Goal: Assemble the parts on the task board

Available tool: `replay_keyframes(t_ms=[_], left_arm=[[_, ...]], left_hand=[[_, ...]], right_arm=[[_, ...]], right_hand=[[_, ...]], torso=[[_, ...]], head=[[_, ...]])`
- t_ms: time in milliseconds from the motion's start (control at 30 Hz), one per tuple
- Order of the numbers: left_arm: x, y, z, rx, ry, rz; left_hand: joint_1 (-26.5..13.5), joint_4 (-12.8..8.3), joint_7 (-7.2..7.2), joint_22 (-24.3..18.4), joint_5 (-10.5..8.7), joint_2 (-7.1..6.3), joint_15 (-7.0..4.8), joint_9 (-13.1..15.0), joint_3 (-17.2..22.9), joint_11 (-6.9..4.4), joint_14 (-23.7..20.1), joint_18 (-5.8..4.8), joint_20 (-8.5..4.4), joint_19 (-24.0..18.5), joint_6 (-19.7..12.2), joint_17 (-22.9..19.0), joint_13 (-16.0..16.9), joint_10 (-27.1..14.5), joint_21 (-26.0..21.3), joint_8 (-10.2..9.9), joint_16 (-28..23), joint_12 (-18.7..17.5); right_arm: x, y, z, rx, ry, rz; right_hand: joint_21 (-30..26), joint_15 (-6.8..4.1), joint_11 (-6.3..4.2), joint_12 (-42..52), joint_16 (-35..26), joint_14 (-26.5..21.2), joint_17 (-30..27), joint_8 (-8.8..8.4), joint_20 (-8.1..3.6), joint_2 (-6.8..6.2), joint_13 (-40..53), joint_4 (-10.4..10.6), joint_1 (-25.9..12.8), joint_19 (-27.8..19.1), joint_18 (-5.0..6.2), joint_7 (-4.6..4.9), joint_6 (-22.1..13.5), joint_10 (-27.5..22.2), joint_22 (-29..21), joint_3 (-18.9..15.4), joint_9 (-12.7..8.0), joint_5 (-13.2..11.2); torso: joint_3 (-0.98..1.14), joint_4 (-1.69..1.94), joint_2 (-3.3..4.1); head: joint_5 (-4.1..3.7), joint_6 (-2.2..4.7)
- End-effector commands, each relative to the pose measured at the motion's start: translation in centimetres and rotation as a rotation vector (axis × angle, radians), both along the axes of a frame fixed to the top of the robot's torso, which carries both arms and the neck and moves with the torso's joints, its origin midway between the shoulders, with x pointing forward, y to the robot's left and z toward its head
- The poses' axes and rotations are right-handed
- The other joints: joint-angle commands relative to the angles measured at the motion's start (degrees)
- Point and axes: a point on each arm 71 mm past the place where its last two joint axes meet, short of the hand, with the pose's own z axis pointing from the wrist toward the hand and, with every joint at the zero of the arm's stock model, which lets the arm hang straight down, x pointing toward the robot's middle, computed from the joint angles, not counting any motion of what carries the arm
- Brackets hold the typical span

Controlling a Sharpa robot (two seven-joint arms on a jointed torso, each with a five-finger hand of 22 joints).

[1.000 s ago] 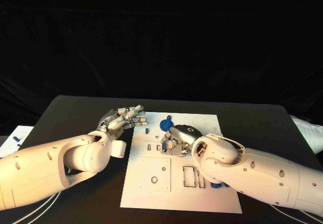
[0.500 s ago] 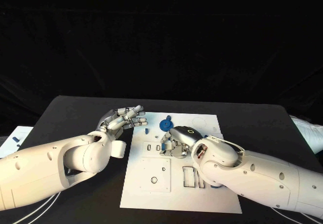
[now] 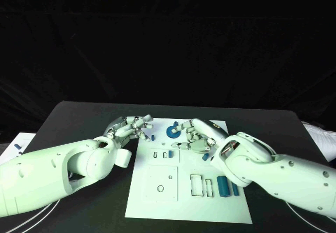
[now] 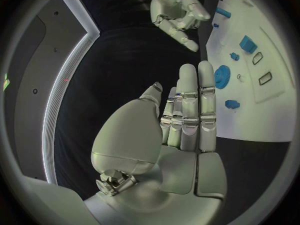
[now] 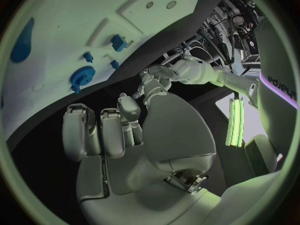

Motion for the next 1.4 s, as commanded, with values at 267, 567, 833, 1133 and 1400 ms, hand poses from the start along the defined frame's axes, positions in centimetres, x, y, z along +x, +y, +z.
replay_keyframes(t_ms=[267, 567, 833, 1133, 1400], left_arm=[[1.2, -1.5, 0.6, 0.6, 0.182, -0.36], [3.3, -2.6, 2.7, 1.065, 0.209, -0.395], [4.8, -4.9, 3.6, 1.262, 0.208, -0.427], [5.7, -7.0, 3.3, 1.344, 0.215, -0.479], [6.0, -8.5, 2.7, 1.378, 0.226, -0.542]], left_hand=[[-5.1, 5.2, -2.97, 40.0, -4.45, -1.28, -2.72, 2.7, -2.9, -3.22, 5.2, -5.1, -1.82, 6.1, 3.0, 51.2, 21.4, 6.3, 33.8, 3.2, 47.8, 22.4], [-14.1, 6.0, -4.38, 53.9, -8.74, 1.71, -2.96, 10.8, -10.9, -4.35, 6.2, -6.85, -2.9, 9.2, 2.2, 56.7, 55.0, 4.2, 43.1, 14.2, 52.1, 55.8], [-11.2, 6.0, -5.06, 58.1, -8.71, 3.16, -3.48, 17.1, -13.7, -5.05, 6.2, -7.64, -3.42, 10.9, -0.5, 56.7, 60.0, 5.2, 45.4, 20.8, 52.1, 60.4], [-10.9, 6.1, -5.22, 59.2, -8.66, 3.87, -3.57, 20.4, -15.1, -5.06, 6.2, -7.86, -3.44, 11.4, -2.6, 56.7, 61.2, 5.6, 46.0, 23.6, 52.1, 61.4], [-11.1, 6.1, -5.3, 59.9, -8.66, 4.05, -3.61, 21.5, -15.9, -5.13, 6.2, -8.0, -3.47, 11.7, -3.1, 56.7, 62.0, 5.9, 46.3, 24.6, 52.1, 62.0]], right_arm=[[1.3, -6.1, 3.4, 0.287, 0.187, -0.04], [2.1, -9.3, 3.8, 0.292, 0.205, -0.134], [2.2, -9.8, 3.7, 0.274, 0.211, -0.16], [2.4, -10.0, 3.6, 0.261, 0.215, -0.176], [2.4, -9.8, 3.6, 0.235, 0.195, -0.17]], right_hand=[[-0.6, 0.28, -0.13, -0.3, -0.6, 2.7, 0.6, 0.07, 0.01, 1.12, -0.5, -0.3, 1.6, -0.4, 1.11, -0.13, 0.1, -0.2, -0.3, -0.7, 0.1, 0.9], [-0.7, 0.14, -0.3, -0.2, -0.7, 2.8, 0.5, 0.29, -0.1, 1.54, -0.5, -0.4, 2.0, -0.3, 1.1, -0.3, 0.7, 0.0, -0.3, -0.9, 0.3, 1.7], [-1.0, 0.01, -0.43, -0.5, -1.2, 2.7, 0.0, 0.38, -0.23, 1.72, -0.9, -0.5, 2.3, -0.5, 1.2, -0.43, 1.1, -0.2, -0.8, -1.3, 0.4, 2.6], [-1.4, -0.05, -0.47, -1.3, -1.7, 2.6, -0.7, 0.32, -0.31, 1.75, -1.6, -0.5, 2.4, -0.9, 1.33, -0.47, 1.2, -0.5, -1.4, -1.7, 0.4, 3.4], [-1.7, -0.06, -0.48, -2.8, -2.1, 2.4, -1.1, 0.28, -0.34, 1.74, -2.8, -0.4, 2.2, -1.2, 1.42, -0.47, 1.2, -1.3, -1.8, -2.0, 0.4, 3.5]], torso=[[0.92, -0.87, -1.36], [1.63, -1.4, -2.04], [1.94, -1.39, -2.32], [1.87, -1.36, -2.23], [1.75, -1.44, -2.16]], head=[[0.89, -0.35], [1.56, -0.54], [1.74, -0.9], [1.71, -1.28], [1.73, -1.62]])
